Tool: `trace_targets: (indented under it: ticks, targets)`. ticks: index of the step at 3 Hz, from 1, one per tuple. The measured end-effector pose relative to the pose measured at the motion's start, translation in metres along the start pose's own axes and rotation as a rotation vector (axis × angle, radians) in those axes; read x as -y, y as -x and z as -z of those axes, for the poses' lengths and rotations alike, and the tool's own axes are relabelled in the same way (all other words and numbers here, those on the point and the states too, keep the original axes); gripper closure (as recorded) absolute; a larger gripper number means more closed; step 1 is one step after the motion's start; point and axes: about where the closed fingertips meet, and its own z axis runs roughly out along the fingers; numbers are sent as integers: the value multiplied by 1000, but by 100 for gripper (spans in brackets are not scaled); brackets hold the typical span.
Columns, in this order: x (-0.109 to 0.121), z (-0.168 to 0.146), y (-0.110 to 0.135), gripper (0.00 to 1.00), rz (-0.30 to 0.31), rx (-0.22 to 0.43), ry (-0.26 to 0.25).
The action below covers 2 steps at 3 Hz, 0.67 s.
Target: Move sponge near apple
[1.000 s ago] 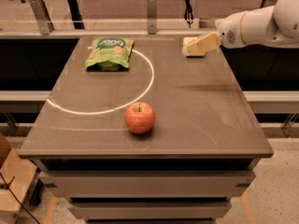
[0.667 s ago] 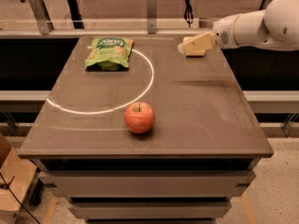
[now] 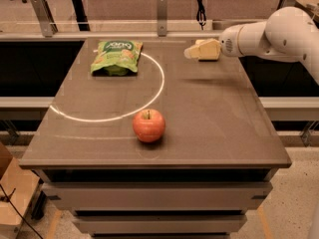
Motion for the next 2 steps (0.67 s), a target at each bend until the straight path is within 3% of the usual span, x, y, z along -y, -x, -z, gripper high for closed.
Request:
trace_targets:
  ticks: [2]
  targets:
    - [29,-31,-20,0,-37,-24,-32]
